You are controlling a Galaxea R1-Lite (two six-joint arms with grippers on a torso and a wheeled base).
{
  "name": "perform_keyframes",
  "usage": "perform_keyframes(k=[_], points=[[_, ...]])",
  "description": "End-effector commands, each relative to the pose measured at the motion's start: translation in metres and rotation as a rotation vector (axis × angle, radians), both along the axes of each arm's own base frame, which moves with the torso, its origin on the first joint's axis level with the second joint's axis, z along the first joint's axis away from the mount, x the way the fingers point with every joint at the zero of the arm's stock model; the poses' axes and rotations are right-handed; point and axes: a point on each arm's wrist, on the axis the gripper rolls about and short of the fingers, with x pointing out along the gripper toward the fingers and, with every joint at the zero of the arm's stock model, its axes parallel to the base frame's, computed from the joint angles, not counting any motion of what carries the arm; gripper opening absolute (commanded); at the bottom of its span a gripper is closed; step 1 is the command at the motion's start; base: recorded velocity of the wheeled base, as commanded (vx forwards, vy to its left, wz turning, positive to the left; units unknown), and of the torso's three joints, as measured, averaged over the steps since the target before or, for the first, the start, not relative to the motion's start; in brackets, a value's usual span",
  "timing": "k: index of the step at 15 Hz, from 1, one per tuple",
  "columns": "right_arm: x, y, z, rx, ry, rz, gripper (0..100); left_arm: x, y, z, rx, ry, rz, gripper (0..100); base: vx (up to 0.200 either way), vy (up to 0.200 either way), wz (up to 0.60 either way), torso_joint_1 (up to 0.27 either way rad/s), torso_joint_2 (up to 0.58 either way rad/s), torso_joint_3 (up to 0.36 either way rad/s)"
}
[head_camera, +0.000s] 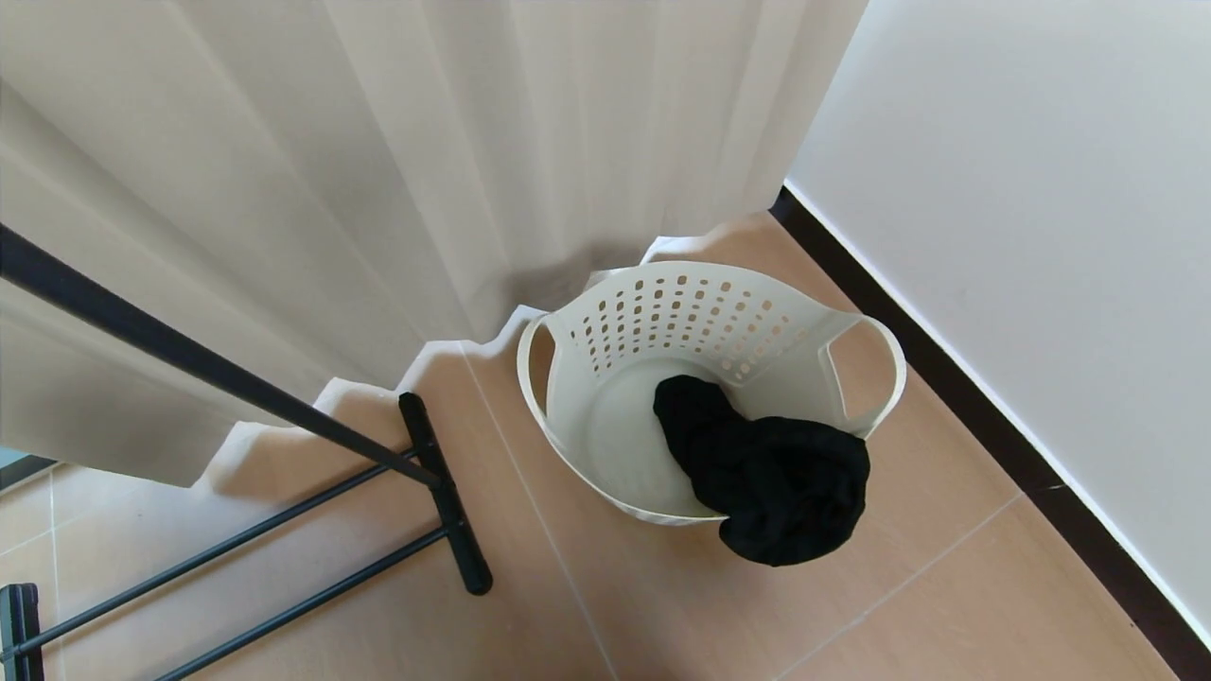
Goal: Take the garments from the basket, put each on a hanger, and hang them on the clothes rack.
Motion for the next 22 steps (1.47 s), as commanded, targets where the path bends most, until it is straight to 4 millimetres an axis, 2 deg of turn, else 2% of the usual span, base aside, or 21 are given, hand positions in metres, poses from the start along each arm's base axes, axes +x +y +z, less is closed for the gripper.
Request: perform_keyframes(k=[1, 8, 9, 11, 13, 14, 15, 17, 19, 20, 21, 22], points=[[0.000, 0.000, 0.000, 0.000, 0.001, 0.000, 100, 0.000, 0.000, 0.000, -0.002, 0.001, 0.000, 100, 0.000, 0.000, 0.00, 0.002, 0.01, -0.188], [0.000, 0.000, 0.000, -0.006, 0.015, -0.003, 100, 0.000, 0.000, 0.000, 0.001, 0.003, 0.000, 100, 0.000, 0.000, 0.00, 0.001, 0.00, -0.086], [0.000, 0.000, 0.004, -0.008, 0.018, -0.006, 100, 0.000, 0.000, 0.000, 0.001, 0.003, 0.000, 100, 0.000, 0.000, 0.00, 0.000, 0.00, 0.000], [0.007, -0.001, 0.037, -0.013, 0.058, 0.035, 100, 0.000, 0.000, 0.000, 0.001, 0.003, 0.000, 100, 0.000, 0.000, 0.00, 0.000, 0.00, 0.000], [0.023, 0.000, 0.057, -0.020, 0.140, 0.109, 100, 0.000, 0.000, 0.000, 0.001, 0.003, 0.000, 100, 0.000, 0.000, 0.00, 0.000, 0.00, 0.000], [0.039, 0.003, 0.073, -0.047, 0.215, 0.198, 100, 0.000, 0.000, 0.000, 0.001, 0.003, 0.000, 100, 0.000, 0.000, 0.00, 0.000, 0.00, 0.000], [0.053, 0.007, 0.079, -0.099, 0.287, 0.252, 100, 0.000, 0.000, 0.000, 0.001, 0.003, 0.000, 100, 0.000, 0.000, 0.00, 0.000, 0.00, 0.000], [0.087, 0.016, 0.086, -0.267, 0.432, 0.304, 100, 0.000, 0.000, 0.000, 0.001, 0.003, 0.000, 100, 0.000, 0.000, 0.00, 0.000, 0.00, 0.000], [0.110, 0.023, 0.085, -0.440, 0.501, 0.382, 100, 0.000, 0.000, 0.000, 0.001, 0.003, 0.000, 100, 0.000, 0.000, 0.00, 0.000, 0.00, 0.000], [0.118, 0.026, 0.085, -0.482, 0.523, 0.441, 100, 0.000, 0.000, 0.000, 0.001, 0.003, 0.000, 100, 0.000, 0.000, 0.00, 0.000, 0.00, 0.000], [0.137, 0.032, 0.085, -0.515, 0.554, 0.553, 100, 0.000, 0.000, 0.000, 0.001, 0.003, 0.000, 100, 0.000, 0.000, 0.00, 0.000, 0.00, 0.000], [0.154, 0.037, 0.085, -0.545, 0.585, 0.581, 100, 0.000, 0.000, 0.000, 0.001, 0.003, 0.000, 100, 0.000, 0.000, 0.00, 0.000, 0.00, 0.000]])
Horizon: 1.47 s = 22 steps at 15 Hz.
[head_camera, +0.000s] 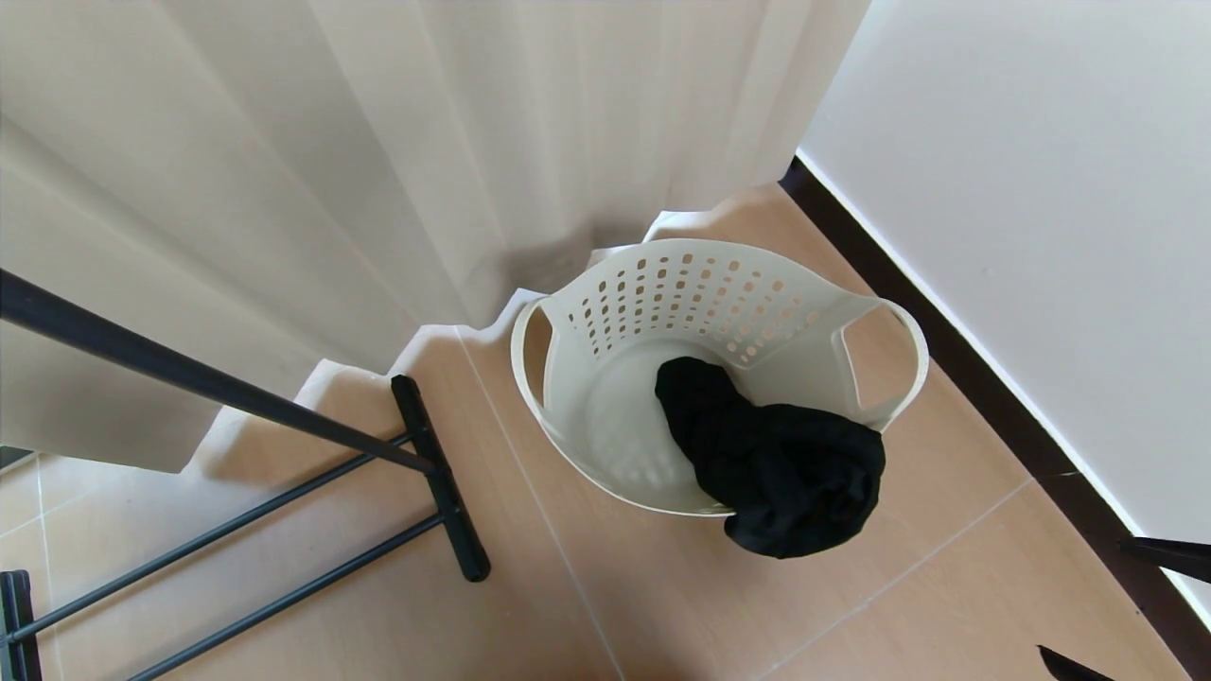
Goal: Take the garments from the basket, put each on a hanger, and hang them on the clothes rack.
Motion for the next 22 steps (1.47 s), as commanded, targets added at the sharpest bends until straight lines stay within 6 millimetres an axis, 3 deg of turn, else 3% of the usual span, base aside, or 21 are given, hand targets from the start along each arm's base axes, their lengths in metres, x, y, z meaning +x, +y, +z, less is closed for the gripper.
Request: perform_keyframes(k=[1, 2, 4, 9, 14, 22], points=[[0.060, 0.017, -0.001, -0.103, 0.147, 0.129, 100, 0.000, 0.000, 0.000, 0.000, 0.002, 0.001, 100, 0.000, 0.000, 0.00, 0.000, 0.00, 0.000], [0.085, 0.022, 0.003, -0.164, 0.146, 0.162, 100, 0.000, 0.000, 0.000, 0.000, 0.002, 0.001, 100, 0.000, 0.000, 0.00, 0.000, 0.00, 0.000], [0.118, 0.024, 0.006, -0.302, 0.117, 0.251, 100, 0.000, 0.000, 0.000, 0.000, 0.002, 0.001, 100, 0.000, 0.000, 0.00, 0.000, 0.00, 0.000], [0.182, 0.038, 0.016, -0.472, 0.027, 0.381, 100, 0.000, 0.000, 0.000, 0.000, 0.002, 0.001, 100, 0.000, 0.000, 0.00, 0.000, 0.00, 0.000], [0.209, 0.058, 0.002, -0.527, 0.000, 0.364, 100, 0.000, 0.000, 0.000, 0.000, 0.002, 0.001, 100, 0.000, 0.000, 0.00, 0.000, 0.00, 0.000], [0.213, 0.077, -0.001, -0.546, -0.011, 0.404, 100, 0.000, 0.000, 0.000, 0.000, 0.002, 0.001, 100, 0.000, 0.000, 0.00, 0.000, 0.00, 0.000]])
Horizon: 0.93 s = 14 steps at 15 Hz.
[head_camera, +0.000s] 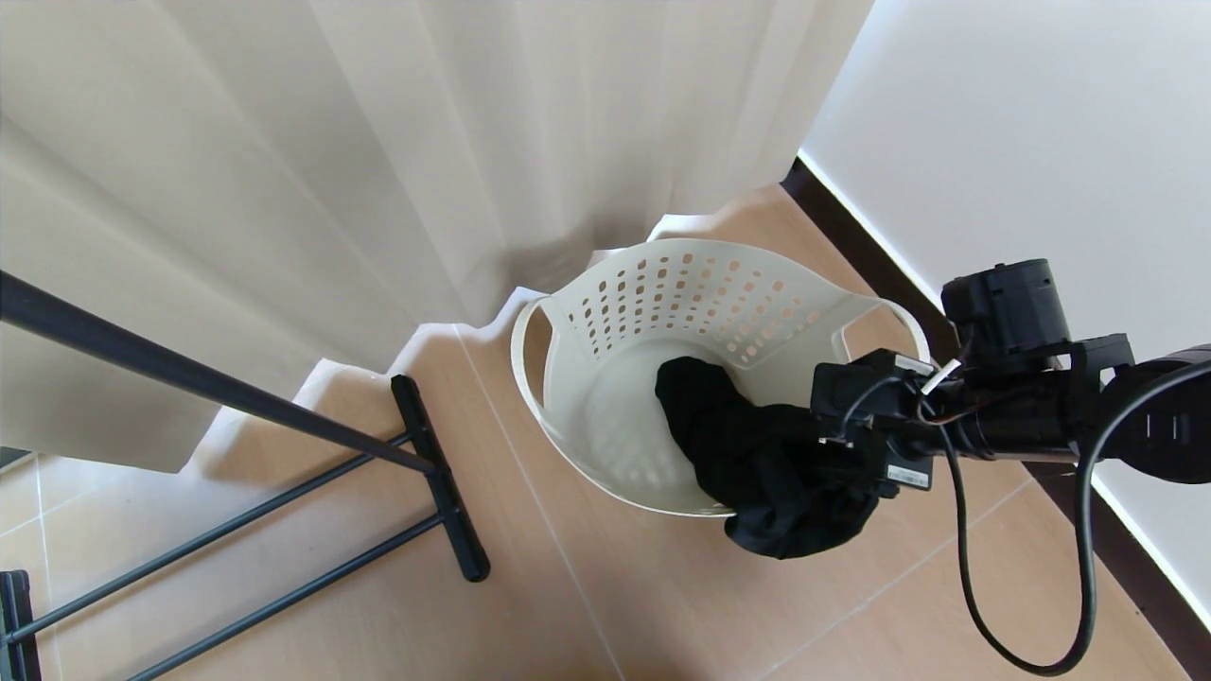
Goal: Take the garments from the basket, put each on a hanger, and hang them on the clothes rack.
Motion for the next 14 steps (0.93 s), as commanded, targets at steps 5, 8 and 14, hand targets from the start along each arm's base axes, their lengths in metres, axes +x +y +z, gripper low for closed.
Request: perform_keyframes(k=[5, 8, 14], points=[[0.018, 0.018, -0.015, -0.061, -0.007, -0.027, 100, 0.000, 0.000, 0.000, 0.000, 0.001, 0.000, 100, 0.000, 0.000, 0.00, 0.000, 0.00, 0.000], [0.039, 0.024, -0.023, -0.057, -0.030, -0.048, 100, 0.000, 0.000, 0.000, 0.000, 0.001, 0.000, 100, 0.000, 0.000, 0.00, 0.000, 0.00, 0.000], [0.057, 0.026, -0.020, -0.039, -0.076, -0.062, 100, 0.000, 0.000, 0.001, 0.000, -0.001, 0.000, 100, 0.000, 0.000, 0.00, 0.000, 0.00, 0.000]])
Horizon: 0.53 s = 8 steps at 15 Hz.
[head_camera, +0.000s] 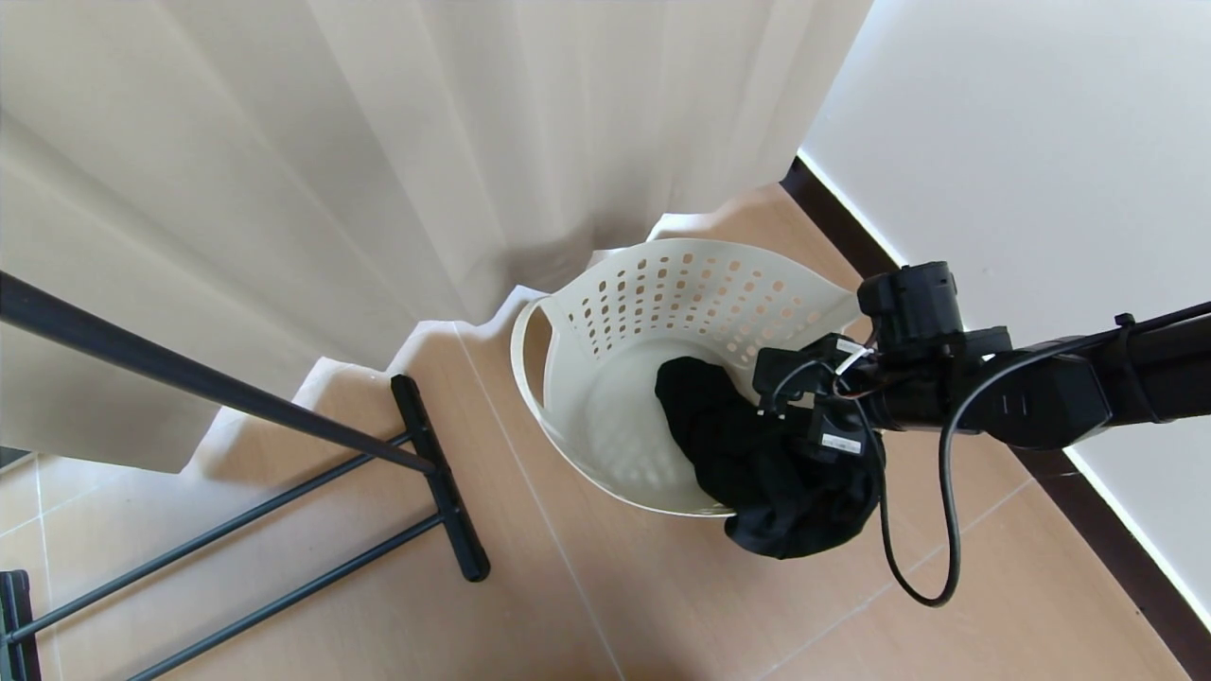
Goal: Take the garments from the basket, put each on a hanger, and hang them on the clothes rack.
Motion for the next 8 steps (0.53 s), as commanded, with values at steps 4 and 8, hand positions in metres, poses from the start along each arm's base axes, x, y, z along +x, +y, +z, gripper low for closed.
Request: perform_keyframes(k=[4, 8], points=[[0.008, 0.003, 0.005, 0.032, -0.030, -0.013, 100, 0.000, 0.000, 0.000, -0.001, 0.000, 0.001, 100, 0.000, 0.000, 0.00, 0.000, 0.00, 0.000], [-0.004, 0.003, 0.014, 0.125, -0.023, -0.067, 0, 0.000, 0.000, 0.000, -0.001, 0.000, 0.001, 100, 0.000, 0.000, 0.00, 0.000, 0.00, 0.000]])
